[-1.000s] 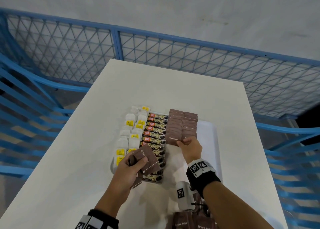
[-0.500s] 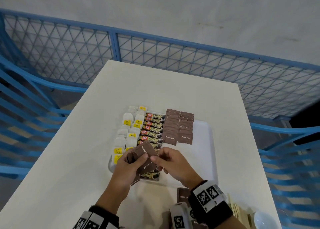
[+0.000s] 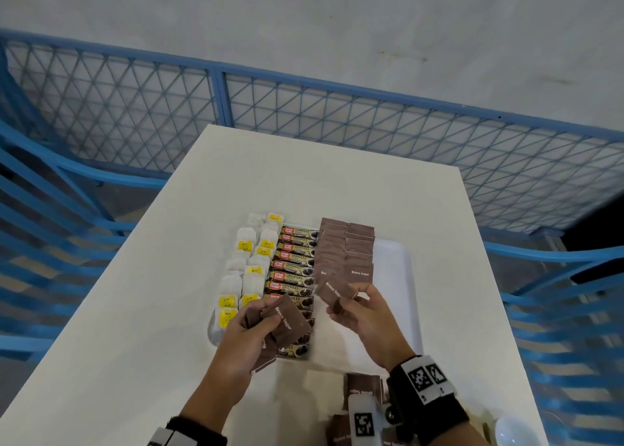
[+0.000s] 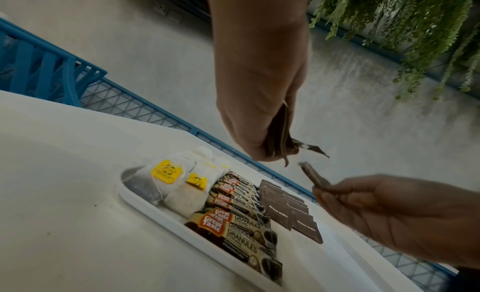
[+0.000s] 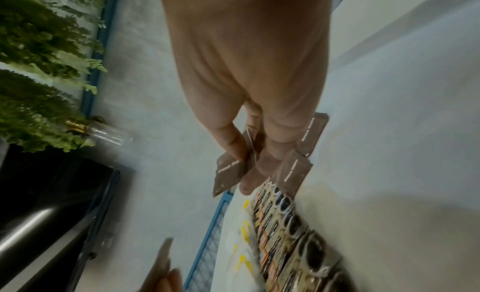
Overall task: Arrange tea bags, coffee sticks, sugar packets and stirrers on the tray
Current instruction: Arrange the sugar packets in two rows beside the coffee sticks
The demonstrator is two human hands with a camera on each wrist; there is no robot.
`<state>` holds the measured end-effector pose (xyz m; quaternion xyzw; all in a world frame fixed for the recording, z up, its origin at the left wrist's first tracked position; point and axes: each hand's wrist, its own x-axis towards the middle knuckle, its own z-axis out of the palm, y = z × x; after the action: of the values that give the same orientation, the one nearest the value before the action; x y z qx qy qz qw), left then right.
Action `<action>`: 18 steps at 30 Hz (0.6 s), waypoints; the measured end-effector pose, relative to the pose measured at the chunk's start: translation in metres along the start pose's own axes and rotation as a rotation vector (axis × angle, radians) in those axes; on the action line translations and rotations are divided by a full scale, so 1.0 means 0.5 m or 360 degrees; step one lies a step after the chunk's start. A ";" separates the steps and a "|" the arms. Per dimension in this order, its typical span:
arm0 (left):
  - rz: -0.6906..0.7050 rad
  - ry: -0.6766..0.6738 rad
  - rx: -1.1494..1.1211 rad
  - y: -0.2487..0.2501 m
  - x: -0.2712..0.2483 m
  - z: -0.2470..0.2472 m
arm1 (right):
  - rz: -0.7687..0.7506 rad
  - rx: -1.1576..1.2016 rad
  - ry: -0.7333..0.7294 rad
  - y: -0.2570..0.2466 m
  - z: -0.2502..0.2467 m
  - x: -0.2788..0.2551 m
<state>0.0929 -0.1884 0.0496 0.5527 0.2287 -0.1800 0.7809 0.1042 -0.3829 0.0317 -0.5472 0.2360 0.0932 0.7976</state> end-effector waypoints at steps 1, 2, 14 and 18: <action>-0.0010 -0.0002 -0.0013 0.001 0.000 0.001 | -0.0009 -0.0001 0.0048 0.003 -0.013 0.012; -0.0018 -0.0006 -0.0022 0.001 0.001 0.002 | -0.0016 -0.0011 0.0094 0.007 -0.027 0.024; -0.0010 0.0042 0.0164 -0.004 0.005 0.002 | -0.0064 -0.0918 0.0773 0.031 -0.114 0.157; -0.0022 0.0059 0.0175 0.000 0.004 0.004 | -0.0131 -0.1120 0.0824 0.025 -0.097 0.160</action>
<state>0.0948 -0.1902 0.0490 0.5963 0.2367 -0.1875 0.7438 0.1553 -0.4314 -0.0309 -0.7998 0.3601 -0.0042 0.4802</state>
